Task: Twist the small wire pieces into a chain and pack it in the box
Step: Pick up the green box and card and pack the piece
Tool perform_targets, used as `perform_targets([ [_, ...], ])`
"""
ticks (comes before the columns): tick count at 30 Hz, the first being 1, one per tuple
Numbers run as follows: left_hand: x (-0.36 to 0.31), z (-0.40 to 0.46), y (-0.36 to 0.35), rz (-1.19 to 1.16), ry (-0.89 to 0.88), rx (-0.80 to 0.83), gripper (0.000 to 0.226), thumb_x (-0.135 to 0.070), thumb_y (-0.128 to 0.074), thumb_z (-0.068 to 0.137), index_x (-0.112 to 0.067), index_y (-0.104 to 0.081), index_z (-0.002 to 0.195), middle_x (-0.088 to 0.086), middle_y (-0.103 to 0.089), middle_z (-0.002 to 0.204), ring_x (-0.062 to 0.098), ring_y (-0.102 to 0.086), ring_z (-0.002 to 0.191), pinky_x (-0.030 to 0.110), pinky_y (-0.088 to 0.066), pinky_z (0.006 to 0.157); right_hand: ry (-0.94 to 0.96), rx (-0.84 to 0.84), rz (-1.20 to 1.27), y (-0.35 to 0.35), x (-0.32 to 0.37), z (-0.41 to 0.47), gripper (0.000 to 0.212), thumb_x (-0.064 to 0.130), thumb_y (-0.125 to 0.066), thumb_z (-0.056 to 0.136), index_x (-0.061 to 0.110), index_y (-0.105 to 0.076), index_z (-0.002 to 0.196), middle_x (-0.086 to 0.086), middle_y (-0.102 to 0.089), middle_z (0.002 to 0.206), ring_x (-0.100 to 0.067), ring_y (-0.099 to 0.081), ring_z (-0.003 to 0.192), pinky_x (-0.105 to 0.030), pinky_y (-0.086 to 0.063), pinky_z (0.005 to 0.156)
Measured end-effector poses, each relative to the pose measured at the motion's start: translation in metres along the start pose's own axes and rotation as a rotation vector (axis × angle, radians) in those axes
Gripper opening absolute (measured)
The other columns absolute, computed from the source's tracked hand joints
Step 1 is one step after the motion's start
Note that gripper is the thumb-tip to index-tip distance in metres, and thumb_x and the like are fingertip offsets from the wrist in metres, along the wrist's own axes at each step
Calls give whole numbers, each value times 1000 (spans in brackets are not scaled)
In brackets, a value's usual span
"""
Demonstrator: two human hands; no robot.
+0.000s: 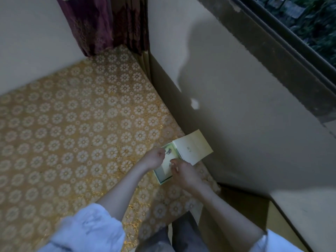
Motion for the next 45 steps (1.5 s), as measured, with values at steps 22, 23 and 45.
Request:
perform_targets([
  [22, 137, -269, -150, -1007, 216, -656, 16, -28, -44, 97, -30, -59, 104, -7, -68, 101, 7, -66, 92, 24, -50, 86, 118, 397, 250, -43, 5, -167, 15, 24, -45, 98, 30, -56, 90, -3, -65, 96, -13, -64, 88, -28, -53, 79],
  [23, 139, -276, -159, -1034, 227, -677, 16, -26, -44, 97, -28, -59, 104, -6, -68, 100, 8, -66, 92, 25, -50, 85, 127, 394, 218, -46, 3, -169, 14, 25, -46, 98, 29, -57, 89, -4, -65, 96, -15, -64, 88, -33, -53, 81],
  [45, 332, -432, -182, -1064, 289, -737, 22, -22, -40, 100, -17, -58, 112, -2, -66, 103, 7, -63, 91, 12, -48, 72, 140, 533, 10, -248, 126, -255, 27, 19, -41, 100, -4, -56, 98, -29, -59, 104, -41, -57, 97, -49, -46, 87],
])
Point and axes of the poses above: each hand's wrist, its own z-axis towards the middle knuckle, its own y-axis out of the back of the hand, x = y × z, the point moved 6 cm from there along z, towards the middle knuckle
